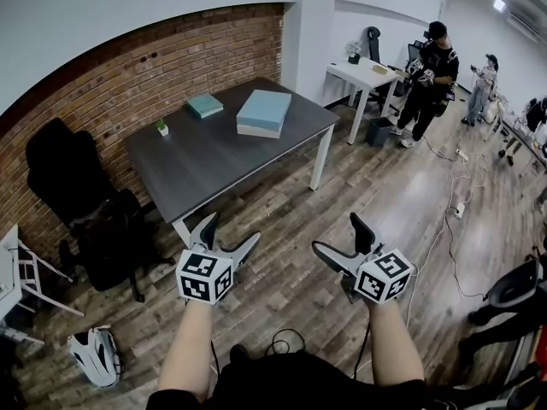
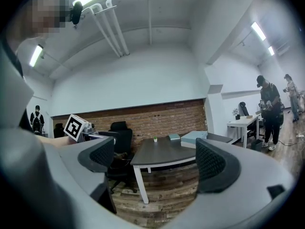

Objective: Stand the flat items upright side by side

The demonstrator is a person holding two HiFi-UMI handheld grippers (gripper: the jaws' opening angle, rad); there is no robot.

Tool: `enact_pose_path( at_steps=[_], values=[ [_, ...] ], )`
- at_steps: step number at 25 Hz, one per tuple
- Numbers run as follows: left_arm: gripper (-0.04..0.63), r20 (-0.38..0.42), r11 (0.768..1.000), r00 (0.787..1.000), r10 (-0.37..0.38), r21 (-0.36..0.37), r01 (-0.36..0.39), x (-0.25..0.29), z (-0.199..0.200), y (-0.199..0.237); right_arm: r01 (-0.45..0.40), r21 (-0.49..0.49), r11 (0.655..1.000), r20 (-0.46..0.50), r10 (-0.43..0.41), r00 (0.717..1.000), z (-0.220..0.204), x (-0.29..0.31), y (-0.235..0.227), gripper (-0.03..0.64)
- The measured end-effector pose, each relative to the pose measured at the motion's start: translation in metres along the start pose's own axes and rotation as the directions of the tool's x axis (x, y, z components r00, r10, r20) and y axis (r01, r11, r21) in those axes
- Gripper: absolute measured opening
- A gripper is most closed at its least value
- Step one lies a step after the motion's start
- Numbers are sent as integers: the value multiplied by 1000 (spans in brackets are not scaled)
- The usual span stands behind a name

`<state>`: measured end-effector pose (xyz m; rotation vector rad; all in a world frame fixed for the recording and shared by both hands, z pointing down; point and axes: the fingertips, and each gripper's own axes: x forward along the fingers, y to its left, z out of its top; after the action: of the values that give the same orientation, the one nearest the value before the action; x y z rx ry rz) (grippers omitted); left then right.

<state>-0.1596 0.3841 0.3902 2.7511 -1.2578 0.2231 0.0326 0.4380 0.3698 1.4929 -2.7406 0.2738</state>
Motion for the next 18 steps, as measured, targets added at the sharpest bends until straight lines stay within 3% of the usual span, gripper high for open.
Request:
enact_pose_path(
  at_steps=[5,18],
  values=[
    [488,-19,1000,1000,-17,4,18,8,-3,-17,-5,24,1000,-11,5,1000,-8,-8,-9,549],
    [495,-36,999,999,27,-30,-29,24,-18,-68,-57,100,993,-40,62,997,-27,-71,-47,551]
  ],
)
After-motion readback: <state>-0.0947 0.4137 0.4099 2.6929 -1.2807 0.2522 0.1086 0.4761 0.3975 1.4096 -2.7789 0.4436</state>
